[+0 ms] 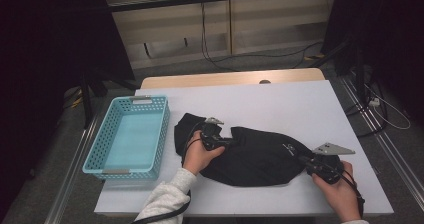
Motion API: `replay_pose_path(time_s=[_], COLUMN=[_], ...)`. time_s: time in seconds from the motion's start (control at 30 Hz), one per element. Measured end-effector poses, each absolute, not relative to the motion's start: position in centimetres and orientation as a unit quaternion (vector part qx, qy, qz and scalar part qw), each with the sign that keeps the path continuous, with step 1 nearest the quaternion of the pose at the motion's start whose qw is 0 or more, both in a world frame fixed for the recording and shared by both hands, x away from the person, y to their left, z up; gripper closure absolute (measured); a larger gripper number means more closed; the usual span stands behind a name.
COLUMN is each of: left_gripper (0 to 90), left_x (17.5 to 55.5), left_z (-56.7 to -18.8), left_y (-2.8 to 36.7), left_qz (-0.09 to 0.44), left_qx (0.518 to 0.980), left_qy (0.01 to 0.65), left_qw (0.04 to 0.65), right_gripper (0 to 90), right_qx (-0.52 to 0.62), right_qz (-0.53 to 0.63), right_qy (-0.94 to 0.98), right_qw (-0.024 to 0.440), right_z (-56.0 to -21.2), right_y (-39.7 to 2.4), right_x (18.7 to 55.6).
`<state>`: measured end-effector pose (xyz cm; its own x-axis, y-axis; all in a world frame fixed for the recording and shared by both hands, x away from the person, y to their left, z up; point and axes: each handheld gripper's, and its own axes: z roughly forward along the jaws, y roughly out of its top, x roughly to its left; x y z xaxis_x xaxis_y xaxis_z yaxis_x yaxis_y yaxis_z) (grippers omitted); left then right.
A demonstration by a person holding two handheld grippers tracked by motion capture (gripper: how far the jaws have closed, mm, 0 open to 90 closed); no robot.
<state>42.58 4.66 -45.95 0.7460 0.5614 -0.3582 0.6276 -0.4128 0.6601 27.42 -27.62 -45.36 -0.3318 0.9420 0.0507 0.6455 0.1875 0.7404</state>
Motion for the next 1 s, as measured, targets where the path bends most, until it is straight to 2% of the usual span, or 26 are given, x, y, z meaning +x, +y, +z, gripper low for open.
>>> replay_pose_path(time_s=[0.13,0.3,0.57,0.7,1.0], left_gripper=[85.0,86.0,86.1,86.1,86.0], left_x=[42.6,43.0,43.3,43.2,42.9], left_z=[-45.8,-45.0,-42.9,-42.6,-42.8], left_y=[4.6,5.8,9.2,10.5,12.3], left_qz=[-0.045,-0.045,-0.011,0.008,0.014], left_qx=[0.84,0.825,0.808,0.803,0.802], left_qy=[0.358,0.375,0.389,0.395,0.404], left_qw=[0.406,0.42,0.443,0.445,0.44], right_gripper=[88.2,88.3,88.4,88.3,87.9], right_qx=[0.531,0.518,0.503,0.5,0.518], right_qz=[0.346,0.354,0.37,0.364,0.339], right_qy=[0.741,0.741,0.73,0.735,0.738], right_qw=[0.222,0.24,0.279,0.276,0.269], right_z=[-45.3,-44.7,-43.7,-43.8,-44.7], right_y=[-27.5,-27.1,-27.0,-26.7,-27.0], right_x=[27.3,27.4,27.8,28.3,29.0])
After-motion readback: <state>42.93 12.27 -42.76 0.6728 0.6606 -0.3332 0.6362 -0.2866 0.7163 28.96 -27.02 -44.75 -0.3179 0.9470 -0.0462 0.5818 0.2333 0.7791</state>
